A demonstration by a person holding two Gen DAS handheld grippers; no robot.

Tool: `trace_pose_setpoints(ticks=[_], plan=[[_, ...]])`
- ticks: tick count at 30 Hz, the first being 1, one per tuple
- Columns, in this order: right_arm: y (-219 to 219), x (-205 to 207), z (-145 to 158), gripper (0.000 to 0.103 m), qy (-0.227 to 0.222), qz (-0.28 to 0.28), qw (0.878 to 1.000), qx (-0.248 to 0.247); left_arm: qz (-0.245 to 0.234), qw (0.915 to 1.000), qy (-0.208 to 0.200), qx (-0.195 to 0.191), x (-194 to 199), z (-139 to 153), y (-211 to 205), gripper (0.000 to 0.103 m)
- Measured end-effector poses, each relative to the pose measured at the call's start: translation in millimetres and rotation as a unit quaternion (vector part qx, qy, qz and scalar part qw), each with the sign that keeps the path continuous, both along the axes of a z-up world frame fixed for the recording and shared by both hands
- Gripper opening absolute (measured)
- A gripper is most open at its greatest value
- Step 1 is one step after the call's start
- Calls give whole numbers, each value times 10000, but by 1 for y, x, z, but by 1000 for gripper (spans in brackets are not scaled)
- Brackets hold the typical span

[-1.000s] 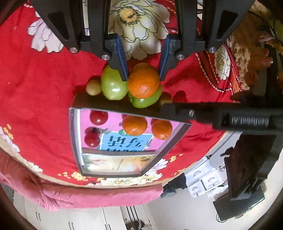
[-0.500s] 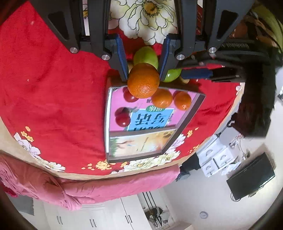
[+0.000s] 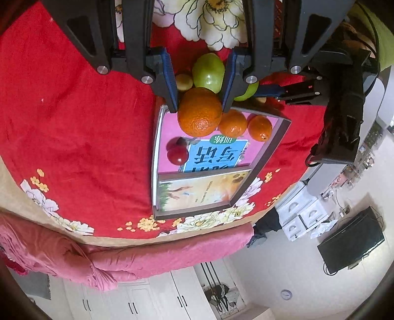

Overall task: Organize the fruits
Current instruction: 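Lift the green apple with the left tool while the right tool lifts the mandarin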

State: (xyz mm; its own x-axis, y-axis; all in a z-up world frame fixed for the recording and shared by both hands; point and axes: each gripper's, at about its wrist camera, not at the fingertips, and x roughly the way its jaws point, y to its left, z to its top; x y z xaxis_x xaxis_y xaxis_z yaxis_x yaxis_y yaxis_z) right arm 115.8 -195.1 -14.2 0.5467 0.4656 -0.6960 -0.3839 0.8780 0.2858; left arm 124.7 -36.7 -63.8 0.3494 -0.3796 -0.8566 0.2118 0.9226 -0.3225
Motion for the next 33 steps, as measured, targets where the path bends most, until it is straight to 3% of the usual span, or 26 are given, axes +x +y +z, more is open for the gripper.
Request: trace_pose_setpoints(ticks=[9, 17, 33], plan=[[-5, 9, 5, 35, -143, -96, 9998, -35, 230, 9985, -185, -467, -5, 28, 15, 49], [-5, 15, 7, 35, -207, -73, 9997, -83, 536, 9954, -558, -568, 0, 56, 31, 46], [0, 19, 3, 35, -173, -26, 9997, -146, 885, 9930, -677, -389, 19, 47, 46, 46]])
